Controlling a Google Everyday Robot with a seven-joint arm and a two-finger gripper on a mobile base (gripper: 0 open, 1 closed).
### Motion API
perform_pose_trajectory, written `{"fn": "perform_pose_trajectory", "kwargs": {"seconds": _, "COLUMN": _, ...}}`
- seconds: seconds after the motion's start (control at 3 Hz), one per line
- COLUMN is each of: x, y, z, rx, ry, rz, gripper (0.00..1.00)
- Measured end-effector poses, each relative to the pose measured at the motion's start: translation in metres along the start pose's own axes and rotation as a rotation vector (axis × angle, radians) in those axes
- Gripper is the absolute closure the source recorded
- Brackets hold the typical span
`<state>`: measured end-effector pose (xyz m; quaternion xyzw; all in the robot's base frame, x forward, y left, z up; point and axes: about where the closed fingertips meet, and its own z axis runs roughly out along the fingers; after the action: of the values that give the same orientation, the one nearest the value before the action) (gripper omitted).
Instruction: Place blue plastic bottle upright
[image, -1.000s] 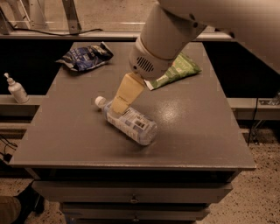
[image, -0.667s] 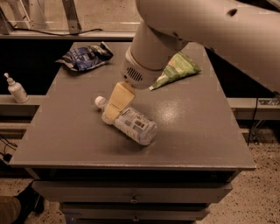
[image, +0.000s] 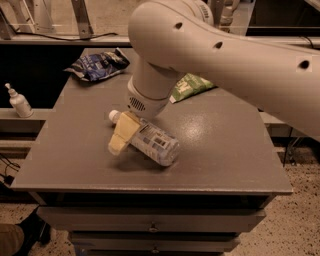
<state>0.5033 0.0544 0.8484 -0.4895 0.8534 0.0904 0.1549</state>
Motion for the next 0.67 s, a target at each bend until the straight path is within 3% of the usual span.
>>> {"fn": "perform_pose_trajectory", "kwargs": {"seconds": 0.33, "x": -0.0060, "y": -0.0010, "z": 0.0130, "rx": 0.007, "ry": 0.043, "rz": 0.011, "gripper": 0.00}}
{"fn": "perform_pose_trajectory", "kwargs": {"seconds": 0.67, "x": -0.0105, "y": -0.0029, "z": 0.0184, "rx": 0.017, "ry": 0.076, "rz": 0.016, "gripper": 0.18}}
